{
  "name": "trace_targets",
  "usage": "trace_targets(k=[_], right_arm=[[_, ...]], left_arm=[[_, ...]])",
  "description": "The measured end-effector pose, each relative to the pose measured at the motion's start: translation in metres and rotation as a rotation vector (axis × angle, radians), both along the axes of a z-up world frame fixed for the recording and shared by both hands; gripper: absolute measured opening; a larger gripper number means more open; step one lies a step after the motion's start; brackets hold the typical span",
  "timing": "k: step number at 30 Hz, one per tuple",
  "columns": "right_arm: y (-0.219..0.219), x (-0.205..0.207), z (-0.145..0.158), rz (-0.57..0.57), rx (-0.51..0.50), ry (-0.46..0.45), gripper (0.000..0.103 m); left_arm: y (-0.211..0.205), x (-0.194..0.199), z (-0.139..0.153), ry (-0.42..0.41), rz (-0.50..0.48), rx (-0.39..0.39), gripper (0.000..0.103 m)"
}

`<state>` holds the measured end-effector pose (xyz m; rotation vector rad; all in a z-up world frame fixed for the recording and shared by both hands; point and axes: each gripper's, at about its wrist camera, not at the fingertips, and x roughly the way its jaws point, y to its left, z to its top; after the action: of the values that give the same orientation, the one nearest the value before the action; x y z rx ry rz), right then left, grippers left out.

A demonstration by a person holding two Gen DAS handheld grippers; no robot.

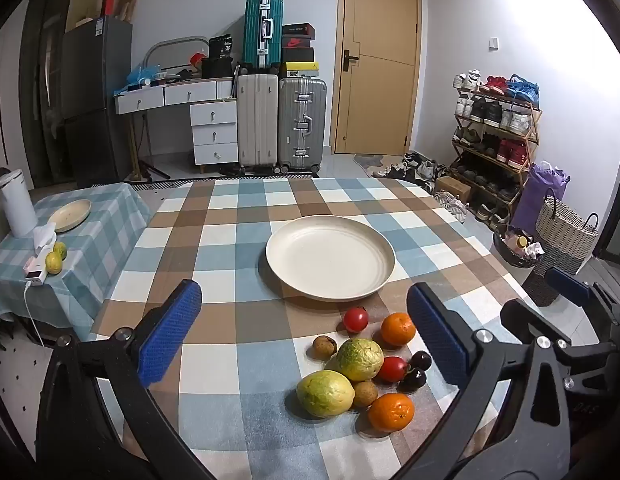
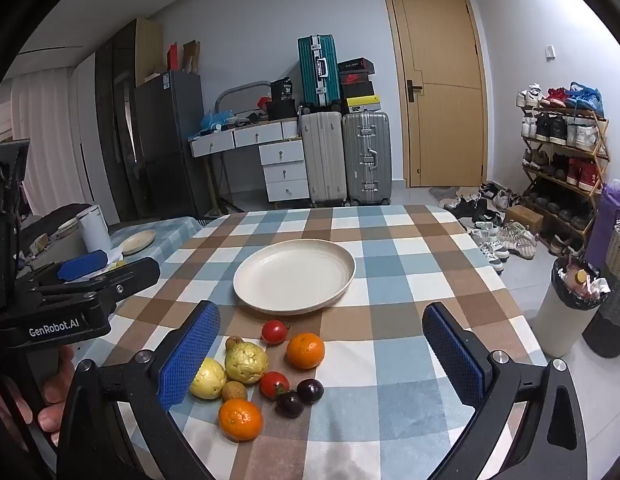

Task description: Organize fruits

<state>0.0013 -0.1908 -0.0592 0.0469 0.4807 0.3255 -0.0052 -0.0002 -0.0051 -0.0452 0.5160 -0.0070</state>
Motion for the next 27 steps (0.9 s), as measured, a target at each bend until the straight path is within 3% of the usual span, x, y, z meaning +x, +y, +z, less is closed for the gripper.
trace_targets(k=[27], right_arm=[[0.000,0.001,-0.001,-0.002,0.004,0.003,0.103]], left_arm=[[0.001,0.002,-0.026,0.031,-0.004,-0.029,0.103]])
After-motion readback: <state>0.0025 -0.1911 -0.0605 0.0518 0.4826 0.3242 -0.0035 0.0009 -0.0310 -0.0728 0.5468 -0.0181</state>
